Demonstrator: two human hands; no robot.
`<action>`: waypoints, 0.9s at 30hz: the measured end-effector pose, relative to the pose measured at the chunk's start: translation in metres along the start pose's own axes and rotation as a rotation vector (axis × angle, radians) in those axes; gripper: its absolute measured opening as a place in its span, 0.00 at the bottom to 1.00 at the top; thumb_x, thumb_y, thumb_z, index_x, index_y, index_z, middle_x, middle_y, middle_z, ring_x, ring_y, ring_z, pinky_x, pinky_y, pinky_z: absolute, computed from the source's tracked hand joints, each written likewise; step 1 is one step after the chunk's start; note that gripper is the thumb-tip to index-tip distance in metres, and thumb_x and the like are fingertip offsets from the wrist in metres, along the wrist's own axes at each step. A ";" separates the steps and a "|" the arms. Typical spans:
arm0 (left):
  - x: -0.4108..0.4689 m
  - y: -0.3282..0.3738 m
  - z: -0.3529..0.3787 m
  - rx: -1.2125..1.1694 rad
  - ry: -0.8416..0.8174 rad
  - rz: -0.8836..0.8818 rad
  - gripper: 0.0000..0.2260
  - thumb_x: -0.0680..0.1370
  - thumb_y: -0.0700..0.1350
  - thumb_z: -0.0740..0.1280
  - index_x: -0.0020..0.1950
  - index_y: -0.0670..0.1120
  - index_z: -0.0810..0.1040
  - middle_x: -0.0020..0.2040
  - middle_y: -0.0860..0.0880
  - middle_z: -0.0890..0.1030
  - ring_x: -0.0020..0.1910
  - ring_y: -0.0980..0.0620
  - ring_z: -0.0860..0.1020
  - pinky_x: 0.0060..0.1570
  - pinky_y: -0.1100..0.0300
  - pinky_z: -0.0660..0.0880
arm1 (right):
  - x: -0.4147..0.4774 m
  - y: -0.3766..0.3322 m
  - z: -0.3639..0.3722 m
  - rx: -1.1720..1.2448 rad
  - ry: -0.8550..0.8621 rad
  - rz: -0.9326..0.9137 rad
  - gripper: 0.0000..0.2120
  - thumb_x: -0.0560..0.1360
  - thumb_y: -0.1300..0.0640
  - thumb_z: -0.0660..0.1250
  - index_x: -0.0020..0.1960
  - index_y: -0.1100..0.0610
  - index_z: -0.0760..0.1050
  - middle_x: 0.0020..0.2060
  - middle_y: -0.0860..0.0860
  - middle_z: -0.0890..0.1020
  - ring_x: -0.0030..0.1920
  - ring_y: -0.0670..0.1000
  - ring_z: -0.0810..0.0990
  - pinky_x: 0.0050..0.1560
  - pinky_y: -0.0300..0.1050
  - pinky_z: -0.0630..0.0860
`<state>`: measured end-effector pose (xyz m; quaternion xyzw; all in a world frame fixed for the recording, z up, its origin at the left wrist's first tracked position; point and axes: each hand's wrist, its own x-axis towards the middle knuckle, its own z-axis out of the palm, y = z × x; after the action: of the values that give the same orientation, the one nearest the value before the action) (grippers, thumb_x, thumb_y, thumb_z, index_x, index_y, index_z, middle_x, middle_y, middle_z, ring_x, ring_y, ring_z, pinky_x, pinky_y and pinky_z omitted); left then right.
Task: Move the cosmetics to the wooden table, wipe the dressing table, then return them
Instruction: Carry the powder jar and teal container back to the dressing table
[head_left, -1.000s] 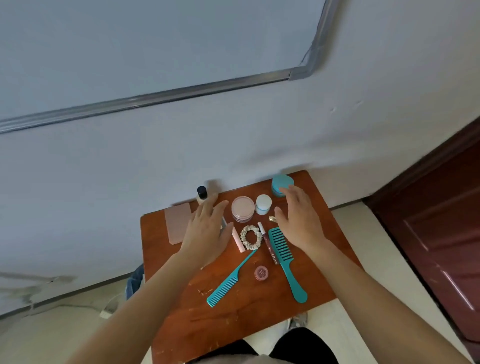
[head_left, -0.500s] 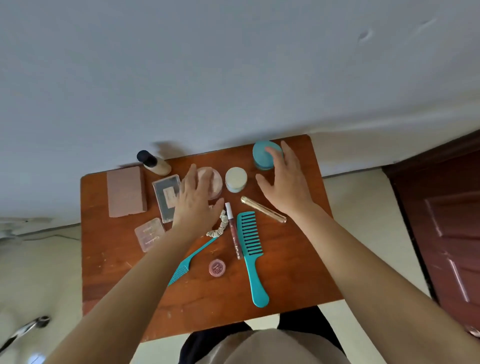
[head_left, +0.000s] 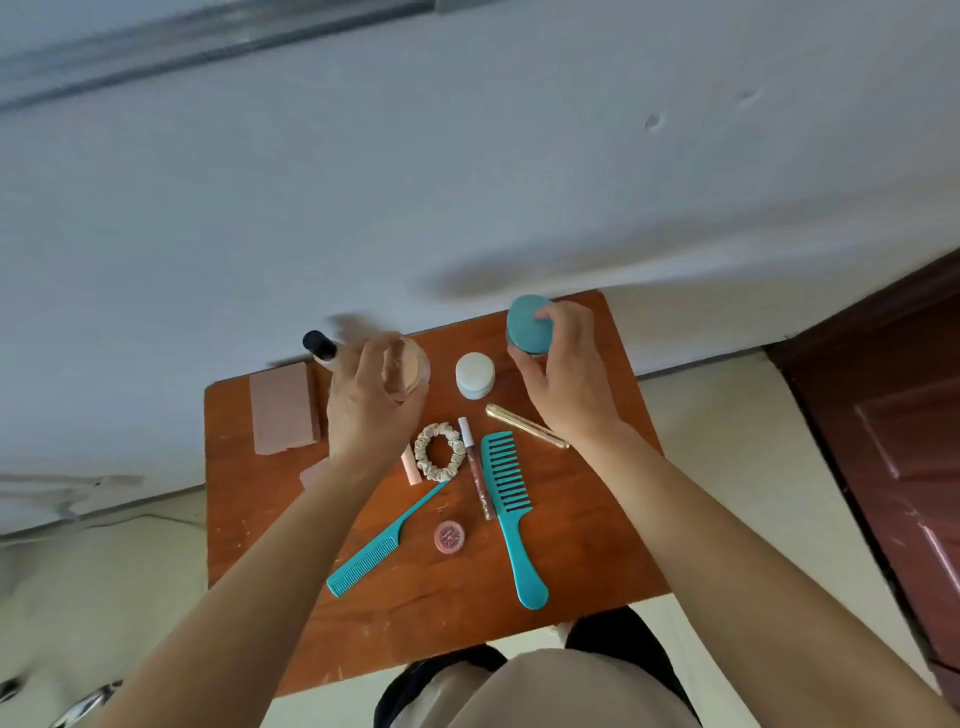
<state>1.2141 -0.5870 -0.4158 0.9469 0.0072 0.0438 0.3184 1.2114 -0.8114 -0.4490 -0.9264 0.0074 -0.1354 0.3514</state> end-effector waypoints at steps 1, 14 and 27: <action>0.001 0.006 -0.013 0.004 0.009 0.017 0.21 0.74 0.55 0.73 0.63 0.54 0.73 0.63 0.52 0.73 0.57 0.49 0.75 0.49 0.50 0.79 | -0.002 -0.009 -0.008 -0.001 0.031 -0.005 0.22 0.76 0.52 0.71 0.65 0.58 0.66 0.61 0.57 0.70 0.60 0.52 0.74 0.52 0.34 0.75; 0.005 0.089 -0.157 -0.198 0.131 0.599 0.30 0.67 0.49 0.80 0.66 0.48 0.74 0.65 0.48 0.74 0.61 0.49 0.72 0.50 0.63 0.70 | -0.057 -0.134 -0.116 -0.102 0.576 0.046 0.21 0.79 0.43 0.64 0.66 0.52 0.63 0.64 0.49 0.66 0.59 0.37 0.66 0.49 0.20 0.67; -0.145 0.234 -0.115 -0.476 -0.118 1.097 0.28 0.66 0.53 0.79 0.63 0.49 0.75 0.62 0.48 0.76 0.59 0.50 0.74 0.51 0.54 0.78 | -0.292 -0.146 -0.277 -0.416 1.013 0.312 0.21 0.78 0.49 0.69 0.64 0.54 0.64 0.61 0.51 0.70 0.59 0.50 0.74 0.50 0.27 0.66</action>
<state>1.0562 -0.7104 -0.1941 0.7161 -0.5102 0.1494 0.4523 0.8475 -0.8492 -0.2268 -0.7834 0.3382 -0.5051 0.1297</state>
